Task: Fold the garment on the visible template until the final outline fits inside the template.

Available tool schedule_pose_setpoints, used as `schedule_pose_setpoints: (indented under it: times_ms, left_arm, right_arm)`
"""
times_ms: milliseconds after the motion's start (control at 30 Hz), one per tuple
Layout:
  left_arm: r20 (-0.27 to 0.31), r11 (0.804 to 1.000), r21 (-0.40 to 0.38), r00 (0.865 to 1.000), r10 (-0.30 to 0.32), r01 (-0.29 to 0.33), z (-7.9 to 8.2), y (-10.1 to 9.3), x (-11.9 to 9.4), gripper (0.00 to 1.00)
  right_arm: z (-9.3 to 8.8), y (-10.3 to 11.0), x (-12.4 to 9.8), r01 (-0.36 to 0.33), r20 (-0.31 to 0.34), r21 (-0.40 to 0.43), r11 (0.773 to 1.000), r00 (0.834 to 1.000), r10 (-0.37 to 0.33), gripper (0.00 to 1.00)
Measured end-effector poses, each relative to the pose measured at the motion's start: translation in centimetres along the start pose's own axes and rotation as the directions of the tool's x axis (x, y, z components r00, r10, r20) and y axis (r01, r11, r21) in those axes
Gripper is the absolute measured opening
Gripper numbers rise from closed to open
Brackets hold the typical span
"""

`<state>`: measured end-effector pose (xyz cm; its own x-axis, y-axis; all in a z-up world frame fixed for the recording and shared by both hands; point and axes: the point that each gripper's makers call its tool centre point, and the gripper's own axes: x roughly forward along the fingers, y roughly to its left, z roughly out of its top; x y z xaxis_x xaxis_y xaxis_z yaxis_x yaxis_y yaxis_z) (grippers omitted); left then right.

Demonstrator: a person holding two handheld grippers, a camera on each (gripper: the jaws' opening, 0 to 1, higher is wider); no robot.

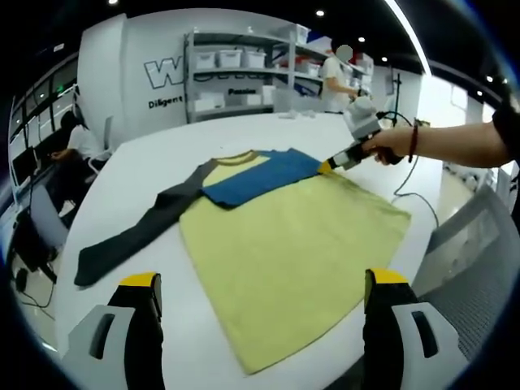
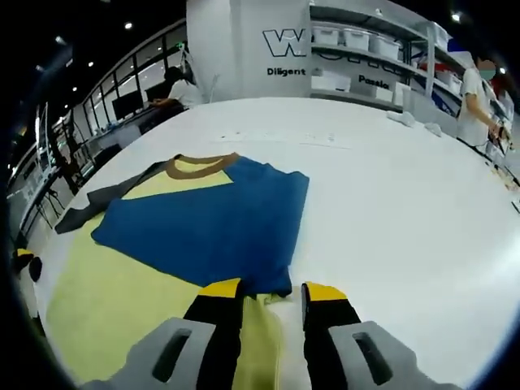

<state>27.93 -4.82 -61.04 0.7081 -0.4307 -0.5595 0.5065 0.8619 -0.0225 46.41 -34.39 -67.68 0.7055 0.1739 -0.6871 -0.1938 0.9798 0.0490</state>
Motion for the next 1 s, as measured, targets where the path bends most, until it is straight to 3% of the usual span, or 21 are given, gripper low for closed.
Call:
schedule_pose_setpoints:
  times_ms: [300,667,1000]
  left_arm:
    - [-0.002,1.0,-0.001,1.0,0.001,-0.001,-0.1,0.0,0.0,0.99]
    - [0.011,1.0,-0.018,1.0,0.009,-0.009,0.1,0.3,-0.1,0.99]
    - [-0.001,1.0,-0.014,1.0,0.004,-0.004,-0.1,0.2,0.0,0.99]
  right_arm:
    - [0.1,-0.4,0.1,0.01,0.009,0.02,1.0,1.0,-0.01,0.03]
    - [0.1,-1.4,-0.1,0.021,-0.024,-0.015,1.0,0.999,-0.021,0.0]
    - [-0.3,-4.7,-0.8,0.069,-0.038,-0.036,0.997,0.997,-0.071,0.0]
